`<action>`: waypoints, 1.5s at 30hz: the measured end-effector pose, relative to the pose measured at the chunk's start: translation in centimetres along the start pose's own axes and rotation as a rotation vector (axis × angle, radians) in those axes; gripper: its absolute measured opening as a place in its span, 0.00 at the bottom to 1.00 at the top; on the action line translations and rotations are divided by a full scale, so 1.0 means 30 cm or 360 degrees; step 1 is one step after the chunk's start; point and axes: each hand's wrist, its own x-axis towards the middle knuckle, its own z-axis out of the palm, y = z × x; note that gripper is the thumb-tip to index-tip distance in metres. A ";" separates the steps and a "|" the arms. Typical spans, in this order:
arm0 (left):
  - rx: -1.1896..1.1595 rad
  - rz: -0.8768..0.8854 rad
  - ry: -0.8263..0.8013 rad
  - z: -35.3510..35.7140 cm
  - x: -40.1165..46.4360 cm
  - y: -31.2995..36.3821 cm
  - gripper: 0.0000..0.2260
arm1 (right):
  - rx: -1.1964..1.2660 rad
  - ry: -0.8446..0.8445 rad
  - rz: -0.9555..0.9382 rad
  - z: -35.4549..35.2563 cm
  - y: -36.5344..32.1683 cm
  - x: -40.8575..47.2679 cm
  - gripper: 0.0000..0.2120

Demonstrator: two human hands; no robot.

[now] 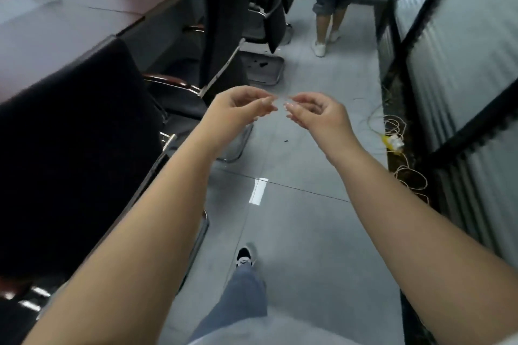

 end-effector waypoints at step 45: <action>0.0558 -0.0011 -0.0442 0.416 2.639 -0.109 0.02 | -0.0202 0.0402 0.0075 -0.688 0.284 2.418 0.09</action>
